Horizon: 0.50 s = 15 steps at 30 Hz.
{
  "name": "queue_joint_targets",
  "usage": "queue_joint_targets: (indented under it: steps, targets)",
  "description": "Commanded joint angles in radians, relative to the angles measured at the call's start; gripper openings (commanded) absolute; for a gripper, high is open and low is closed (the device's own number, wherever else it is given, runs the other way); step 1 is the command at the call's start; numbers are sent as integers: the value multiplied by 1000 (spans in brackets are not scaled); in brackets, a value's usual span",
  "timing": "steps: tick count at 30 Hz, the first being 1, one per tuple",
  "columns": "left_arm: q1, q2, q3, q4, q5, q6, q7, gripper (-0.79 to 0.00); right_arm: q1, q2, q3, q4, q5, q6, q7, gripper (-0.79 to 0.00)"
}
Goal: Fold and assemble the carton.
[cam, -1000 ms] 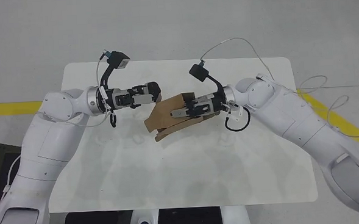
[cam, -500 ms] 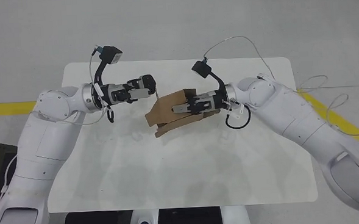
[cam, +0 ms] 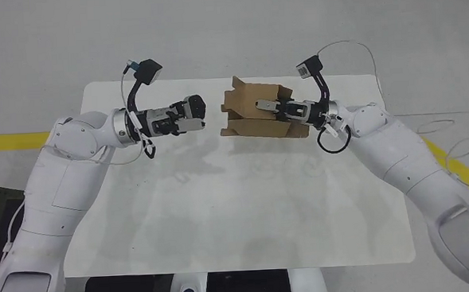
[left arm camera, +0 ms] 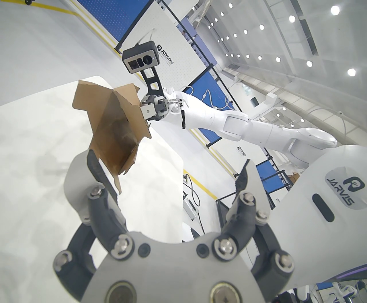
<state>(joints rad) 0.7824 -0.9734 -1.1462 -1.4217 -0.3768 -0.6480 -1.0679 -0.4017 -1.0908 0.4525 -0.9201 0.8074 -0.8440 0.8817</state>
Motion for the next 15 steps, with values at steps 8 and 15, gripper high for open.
queue_joint_targets:
  steps: [8,15]
  targets:
    - [0,0,0,0,0,0,0,0,1,0,-1,0,1,0,2,-785]
    - [29,-1,-6,-33,0,48,58,0,-27,0,10,-50,-57,50,-31,-785]
